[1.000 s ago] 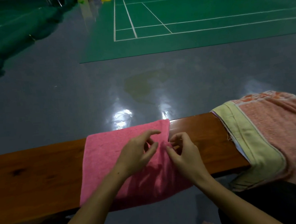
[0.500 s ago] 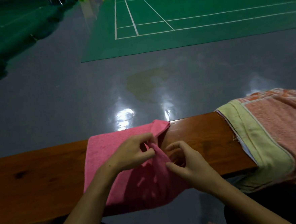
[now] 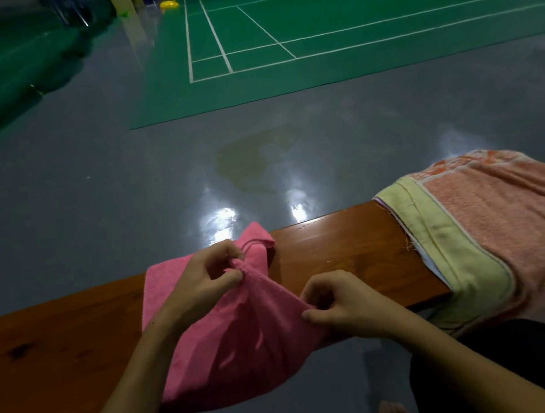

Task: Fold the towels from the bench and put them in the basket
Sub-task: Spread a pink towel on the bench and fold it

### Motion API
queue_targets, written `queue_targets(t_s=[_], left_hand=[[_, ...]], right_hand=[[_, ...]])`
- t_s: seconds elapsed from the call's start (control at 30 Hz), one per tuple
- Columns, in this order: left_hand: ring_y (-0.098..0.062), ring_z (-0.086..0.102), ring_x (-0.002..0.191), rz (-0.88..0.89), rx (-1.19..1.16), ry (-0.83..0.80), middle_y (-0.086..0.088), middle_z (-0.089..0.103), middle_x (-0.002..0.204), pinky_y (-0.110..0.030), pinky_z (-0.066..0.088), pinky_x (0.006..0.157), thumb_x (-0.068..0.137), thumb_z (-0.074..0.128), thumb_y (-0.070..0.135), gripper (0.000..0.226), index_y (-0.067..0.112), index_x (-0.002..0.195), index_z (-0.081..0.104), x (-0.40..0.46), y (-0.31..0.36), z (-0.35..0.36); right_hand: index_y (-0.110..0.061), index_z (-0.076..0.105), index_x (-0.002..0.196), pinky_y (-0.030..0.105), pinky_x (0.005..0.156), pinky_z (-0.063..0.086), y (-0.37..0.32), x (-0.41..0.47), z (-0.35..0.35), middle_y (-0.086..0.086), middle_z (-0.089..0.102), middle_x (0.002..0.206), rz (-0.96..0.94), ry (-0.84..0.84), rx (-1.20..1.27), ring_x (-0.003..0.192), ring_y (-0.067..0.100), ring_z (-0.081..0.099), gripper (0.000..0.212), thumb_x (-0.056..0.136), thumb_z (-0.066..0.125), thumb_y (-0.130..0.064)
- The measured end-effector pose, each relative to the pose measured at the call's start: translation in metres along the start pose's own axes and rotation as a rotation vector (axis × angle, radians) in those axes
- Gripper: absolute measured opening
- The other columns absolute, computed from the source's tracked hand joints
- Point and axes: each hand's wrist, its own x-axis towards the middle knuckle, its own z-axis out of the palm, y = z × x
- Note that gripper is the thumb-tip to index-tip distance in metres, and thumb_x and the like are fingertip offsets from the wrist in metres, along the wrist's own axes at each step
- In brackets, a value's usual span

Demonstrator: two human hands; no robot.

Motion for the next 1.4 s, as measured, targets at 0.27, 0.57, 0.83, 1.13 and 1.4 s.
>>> queue_targets(t_s=[0.27, 0.57, 0.83, 1.13, 1.4], left_hand=[[-0.016, 0.046, 0.076, 0.034, -0.201, 0.021, -0.002, 0.052, 0.078, -0.029, 0.038, 0.066, 0.069, 0.067, 0.023, 0.016, 0.014, 0.081, 0.062, -0.004, 0.008, -0.01], [-0.025, 0.036, 0.078, 0.013, -0.367, 0.081, -0.012, 0.043, 0.077, -0.041, 0.03, 0.068, 0.062, 0.066, 0.021, 0.02, 0.012, 0.079, 0.059, -0.006, 0.008, -0.022], [-0.022, 0.043, 0.077, 0.018, -0.285, 0.119, -0.009, 0.049, 0.077, -0.038, 0.035, 0.069, 0.065, 0.066, 0.022, 0.016, 0.016, 0.079, 0.061, -0.021, 0.008, -0.045], [-0.011, 0.071, 0.1, 0.162, 0.494, 0.201, 0.011, 0.074, 0.106, -0.037, 0.057, 0.085, 0.085, 0.076, 0.034, 0.009, 0.028, 0.09, 0.07, -0.038, -0.009, -0.056], [-0.02, 0.072, 0.083, 0.373, 0.884, 0.422, 0.005, 0.074, 0.089, -0.041, 0.057, 0.072, 0.089, 0.07, 0.03, 0.011, 0.019, 0.085, 0.069, -0.027, 0.01, -0.055]], right_hand=[[-0.027, 0.073, 0.093, 0.025, 0.072, 0.057, 0.009, 0.052, 0.013, -0.013, 0.072, 0.091, -0.109, 0.425, -0.017, 0.082, 0.004, 0.068, 0.004, 0.091, 0.076, -0.025], [-0.014, 0.077, 0.092, 0.025, 0.101, 0.055, -0.008, 0.09, 0.048, -0.007, 0.054, 0.151, -0.242, 0.433, 0.403, 0.134, 0.001, 0.057, 0.009, 0.086, 0.084, -0.012], [-0.012, 0.082, 0.091, 0.033, 0.094, 0.061, -0.02, 0.092, 0.037, 0.002, 0.073, 0.118, -0.252, 0.527, 0.431, 0.112, 0.013, 0.071, 0.01, 0.083, 0.085, -0.006], [-0.014, 0.075, 0.088, 0.03, 0.086, 0.059, -0.017, 0.086, -0.005, 0.001, 0.067, 0.119, -0.446, 0.502, -0.357, 0.11, 0.015, 0.062, 0.012, 0.082, 0.083, -0.008], [-0.013, 0.062, 0.09, 0.047, 0.067, 0.054, -0.057, 0.077, -0.029, 0.002, 0.063, 0.087, -0.411, 0.511, -0.536, 0.078, 0.024, 0.058, 0.021, 0.079, 0.078, -0.004]])
